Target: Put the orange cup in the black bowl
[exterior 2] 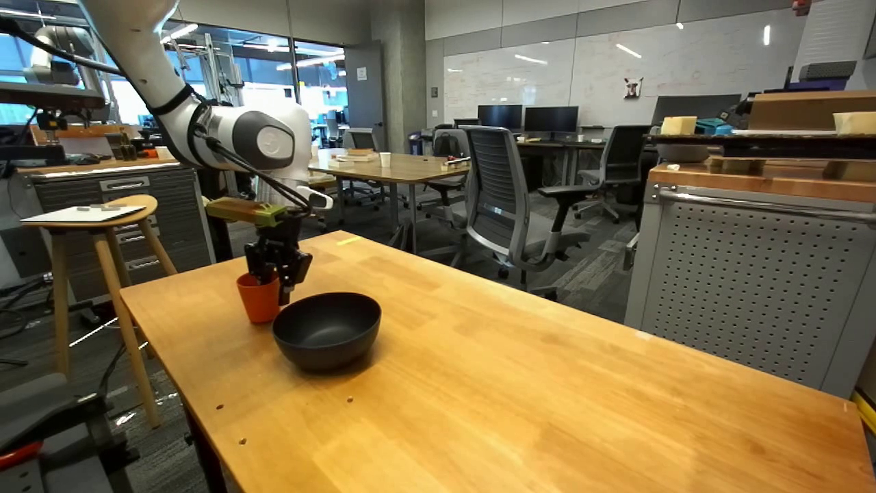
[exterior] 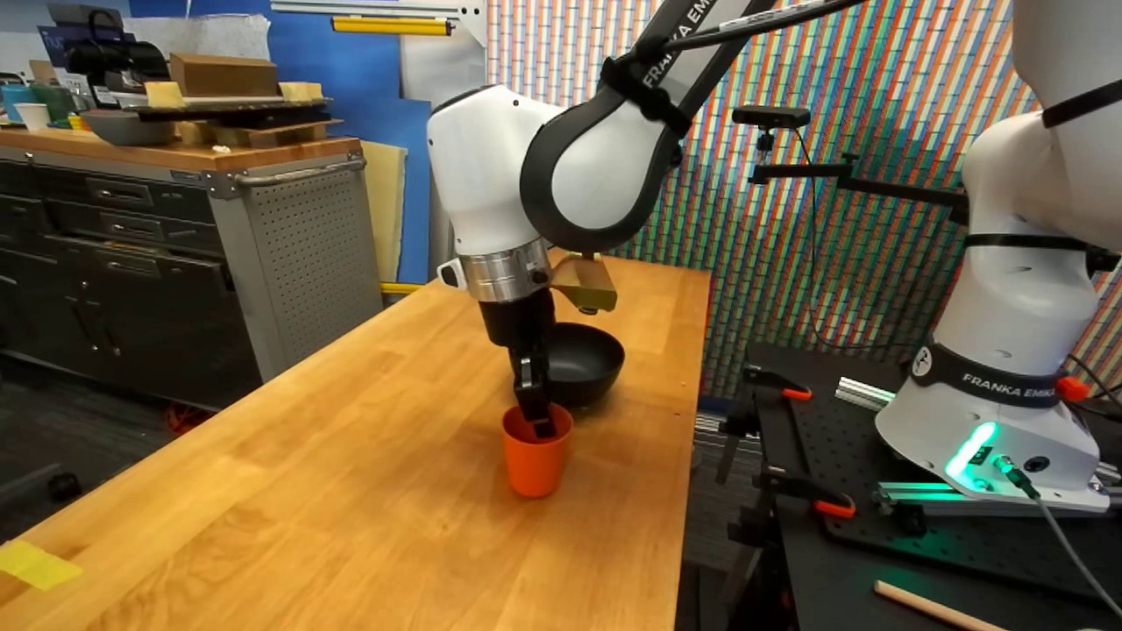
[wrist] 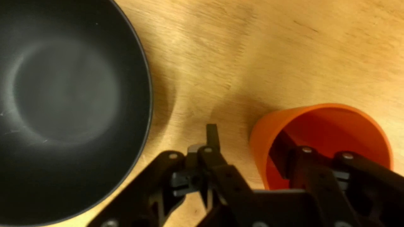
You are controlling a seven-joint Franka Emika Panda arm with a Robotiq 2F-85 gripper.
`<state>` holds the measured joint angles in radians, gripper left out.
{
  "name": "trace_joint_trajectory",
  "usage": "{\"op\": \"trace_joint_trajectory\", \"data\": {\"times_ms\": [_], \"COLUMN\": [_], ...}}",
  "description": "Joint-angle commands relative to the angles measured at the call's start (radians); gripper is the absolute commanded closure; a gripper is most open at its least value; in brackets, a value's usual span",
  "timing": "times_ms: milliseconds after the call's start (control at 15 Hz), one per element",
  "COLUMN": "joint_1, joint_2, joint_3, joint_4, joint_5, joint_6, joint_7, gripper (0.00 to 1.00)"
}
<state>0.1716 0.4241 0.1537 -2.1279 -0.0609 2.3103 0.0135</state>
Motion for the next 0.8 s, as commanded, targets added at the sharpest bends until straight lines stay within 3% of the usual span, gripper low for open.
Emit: {"op": "trace_joint_trajectory", "data": {"times_ms": [0,67,267,467,733], "joint_1": [-0.017,-0.019,-0.020,-0.018,-0.037], "joint_2": [0.023,0.024,-0.001,-0.072,-0.210], "joint_3": [0.010,0.009,-0.002,-0.034,-0.126], "joint_4": [0.042,0.044,0.038,0.012,-0.015], "joint_5": [0.048,0.053,0.055,0.020,-0.070], "joint_6": [-0.031,-0.034,-0.041,-0.021,0.010], "joint_7": [-0.048,-0.049,-0.036,0.003,0.096], "gripper": [0.85,0.94,0.99,0.95,0.95]}}
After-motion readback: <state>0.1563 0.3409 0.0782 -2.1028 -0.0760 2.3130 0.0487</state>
